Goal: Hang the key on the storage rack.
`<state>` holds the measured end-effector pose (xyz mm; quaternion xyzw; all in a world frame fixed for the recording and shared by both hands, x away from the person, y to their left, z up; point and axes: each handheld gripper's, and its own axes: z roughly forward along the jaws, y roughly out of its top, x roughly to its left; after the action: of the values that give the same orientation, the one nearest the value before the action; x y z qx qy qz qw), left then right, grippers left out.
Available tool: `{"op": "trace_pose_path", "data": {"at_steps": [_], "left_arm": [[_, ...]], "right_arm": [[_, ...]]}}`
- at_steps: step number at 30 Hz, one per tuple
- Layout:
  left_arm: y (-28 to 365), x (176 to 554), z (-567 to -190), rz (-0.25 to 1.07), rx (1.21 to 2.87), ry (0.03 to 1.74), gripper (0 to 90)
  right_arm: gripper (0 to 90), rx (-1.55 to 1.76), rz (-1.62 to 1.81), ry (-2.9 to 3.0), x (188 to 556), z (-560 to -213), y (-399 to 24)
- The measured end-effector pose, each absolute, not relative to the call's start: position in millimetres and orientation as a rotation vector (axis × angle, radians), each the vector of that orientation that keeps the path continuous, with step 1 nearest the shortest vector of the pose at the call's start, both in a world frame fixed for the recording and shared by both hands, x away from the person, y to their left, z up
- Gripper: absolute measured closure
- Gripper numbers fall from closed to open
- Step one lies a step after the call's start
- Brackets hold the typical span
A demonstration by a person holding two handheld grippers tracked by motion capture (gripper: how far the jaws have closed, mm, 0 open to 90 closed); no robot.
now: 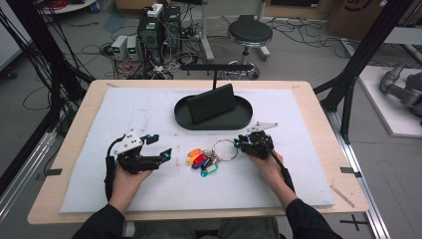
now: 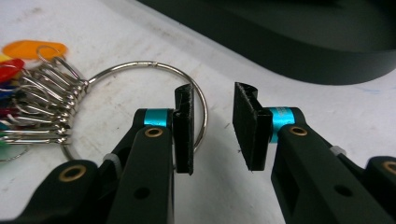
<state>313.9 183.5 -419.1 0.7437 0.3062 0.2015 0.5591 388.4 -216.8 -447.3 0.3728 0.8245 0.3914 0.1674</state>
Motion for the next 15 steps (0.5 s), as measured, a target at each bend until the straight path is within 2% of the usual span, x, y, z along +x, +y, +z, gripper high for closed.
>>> {"op": "trace_pose_path", "data": {"at_steps": [6, 8, 11, 15], "left_arm": [[179.7, 310.2, -418.5, 0.508, 1.778, 0.707, 27.2], [181.6, 310.6, -419.0, 0.511, 1.774, 0.721, 27.2], [184.2, 310.9, -419.8, 0.525, 1.771, 0.741, 27.1], [184.9, 311.0, -421.5, 0.539, 1.778, 0.761, 27.2]], "right_arm": [[72.1, 1.08, 1.024, 2.375, 391.3, -452.0, -209.2], [75.6, 1.074, 1.02, 2.372, 391.0, -452.1, -208.8], [85.8, 1.031, 1.014, 2.388, 389.1, -452.1, -205.8], [87.9, 1.031, 1.01, 2.387, 388.3, -451.8, -205.4]]}}
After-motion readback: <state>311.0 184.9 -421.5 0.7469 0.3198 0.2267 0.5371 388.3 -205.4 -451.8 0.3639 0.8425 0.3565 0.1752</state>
